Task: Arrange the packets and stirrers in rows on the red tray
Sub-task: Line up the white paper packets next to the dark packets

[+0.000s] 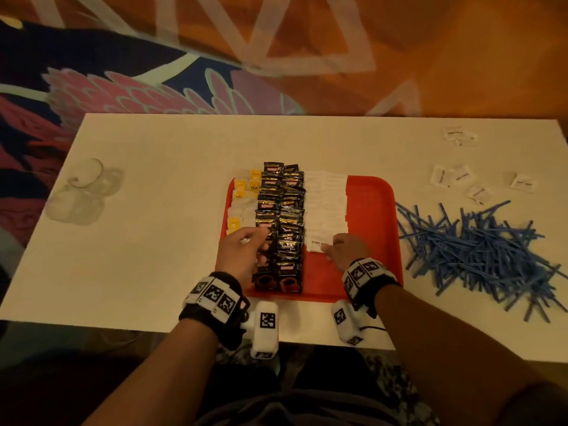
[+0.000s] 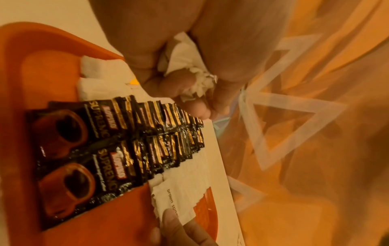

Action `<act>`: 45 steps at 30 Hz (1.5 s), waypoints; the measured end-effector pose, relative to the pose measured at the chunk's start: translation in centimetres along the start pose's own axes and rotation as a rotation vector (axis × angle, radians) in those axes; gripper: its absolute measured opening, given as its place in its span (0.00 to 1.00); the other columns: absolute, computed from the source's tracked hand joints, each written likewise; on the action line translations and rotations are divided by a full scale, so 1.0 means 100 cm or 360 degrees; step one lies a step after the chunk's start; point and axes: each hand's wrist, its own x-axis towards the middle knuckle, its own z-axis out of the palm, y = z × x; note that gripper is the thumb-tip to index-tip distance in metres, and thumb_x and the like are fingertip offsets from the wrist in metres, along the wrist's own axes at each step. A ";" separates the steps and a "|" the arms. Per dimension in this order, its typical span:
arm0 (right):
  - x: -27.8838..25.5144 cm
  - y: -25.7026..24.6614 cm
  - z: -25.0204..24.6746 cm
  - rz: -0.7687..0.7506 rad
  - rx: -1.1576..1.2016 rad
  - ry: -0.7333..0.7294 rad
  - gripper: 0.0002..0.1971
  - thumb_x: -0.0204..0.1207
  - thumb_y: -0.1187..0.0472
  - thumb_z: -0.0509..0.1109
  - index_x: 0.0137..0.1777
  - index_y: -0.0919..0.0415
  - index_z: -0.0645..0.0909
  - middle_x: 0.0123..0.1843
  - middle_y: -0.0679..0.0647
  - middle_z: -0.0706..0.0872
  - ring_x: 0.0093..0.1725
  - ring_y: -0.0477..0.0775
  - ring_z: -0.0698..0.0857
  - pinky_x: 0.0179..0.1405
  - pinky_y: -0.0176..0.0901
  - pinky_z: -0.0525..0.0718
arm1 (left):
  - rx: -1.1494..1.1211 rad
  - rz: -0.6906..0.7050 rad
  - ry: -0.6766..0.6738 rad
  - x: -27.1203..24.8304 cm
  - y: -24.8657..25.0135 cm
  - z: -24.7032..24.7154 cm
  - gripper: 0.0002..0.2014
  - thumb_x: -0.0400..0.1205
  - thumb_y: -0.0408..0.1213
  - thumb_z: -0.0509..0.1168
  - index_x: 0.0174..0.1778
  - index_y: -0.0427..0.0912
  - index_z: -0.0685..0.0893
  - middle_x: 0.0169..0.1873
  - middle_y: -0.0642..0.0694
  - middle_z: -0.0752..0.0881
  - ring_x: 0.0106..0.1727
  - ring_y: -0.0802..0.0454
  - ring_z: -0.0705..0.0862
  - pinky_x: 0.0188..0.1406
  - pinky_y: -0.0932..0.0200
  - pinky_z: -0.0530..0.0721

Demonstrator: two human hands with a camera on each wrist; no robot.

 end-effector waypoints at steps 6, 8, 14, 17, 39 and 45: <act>0.012 -0.005 0.022 0.0048 0.0100 0.0111 0.11 0.75 0.54 0.76 0.38 0.60 0.81 0.39 0.54 0.87 0.38 0.51 0.82 0.34 0.39 0.77 | -0.0051 -0.0016 0.0033 0.006 -0.006 -0.022 0.06 0.83 0.40 0.71 0.51 0.43 0.90 0.32 0.47 0.85 0.24 0.54 0.78 0.17 0.64 0.72; 0.015 -0.006 0.027 0.0096 0.0198 0.0170 0.10 0.74 0.55 0.77 0.41 0.59 0.82 0.42 0.54 0.88 0.41 0.51 0.85 0.37 0.39 0.81 | -0.0044 -0.0005 0.0038 0.007 -0.006 -0.026 0.05 0.83 0.39 0.71 0.49 0.43 0.90 0.31 0.47 0.85 0.24 0.54 0.77 0.17 0.64 0.71; 0.010 -0.001 0.030 0.0102 0.0326 0.0370 0.14 0.71 0.56 0.80 0.41 0.58 0.75 0.38 0.51 0.82 0.31 0.44 0.77 0.24 0.36 0.72 | -0.0012 -0.0001 0.0029 0.008 -0.007 -0.028 0.05 0.83 0.38 0.70 0.47 0.42 0.90 0.30 0.48 0.84 0.23 0.54 0.76 0.17 0.64 0.69; 0.009 0.003 0.029 -0.0074 0.0224 0.0381 0.14 0.73 0.57 0.78 0.43 0.56 0.72 0.37 0.51 0.81 0.34 0.50 0.80 0.29 0.40 0.77 | -0.0029 -0.0020 0.0012 0.009 -0.008 -0.025 0.06 0.83 0.41 0.70 0.49 0.44 0.90 0.30 0.49 0.85 0.24 0.55 0.78 0.17 0.63 0.71; -0.052 -0.048 -0.051 -0.0779 0.0709 0.0169 0.03 0.74 0.57 0.78 0.43 0.54 0.87 0.42 0.46 0.89 0.39 0.37 0.84 0.38 0.25 0.79 | -0.0410 -0.0121 -0.0451 -0.014 0.041 0.038 0.31 0.88 0.60 0.48 0.49 0.36 0.84 0.27 0.41 0.82 0.21 0.51 0.80 0.10 0.67 0.65; -0.065 -0.069 -0.093 -0.0791 0.0547 0.0082 0.06 0.70 0.51 0.80 0.36 0.47 0.87 0.38 0.43 0.89 0.38 0.38 0.85 0.39 0.33 0.80 | -0.0328 0.0039 -0.0616 -0.031 0.076 0.060 0.31 0.89 0.58 0.46 0.51 0.34 0.82 0.28 0.35 0.83 0.16 0.51 0.77 0.09 0.66 0.64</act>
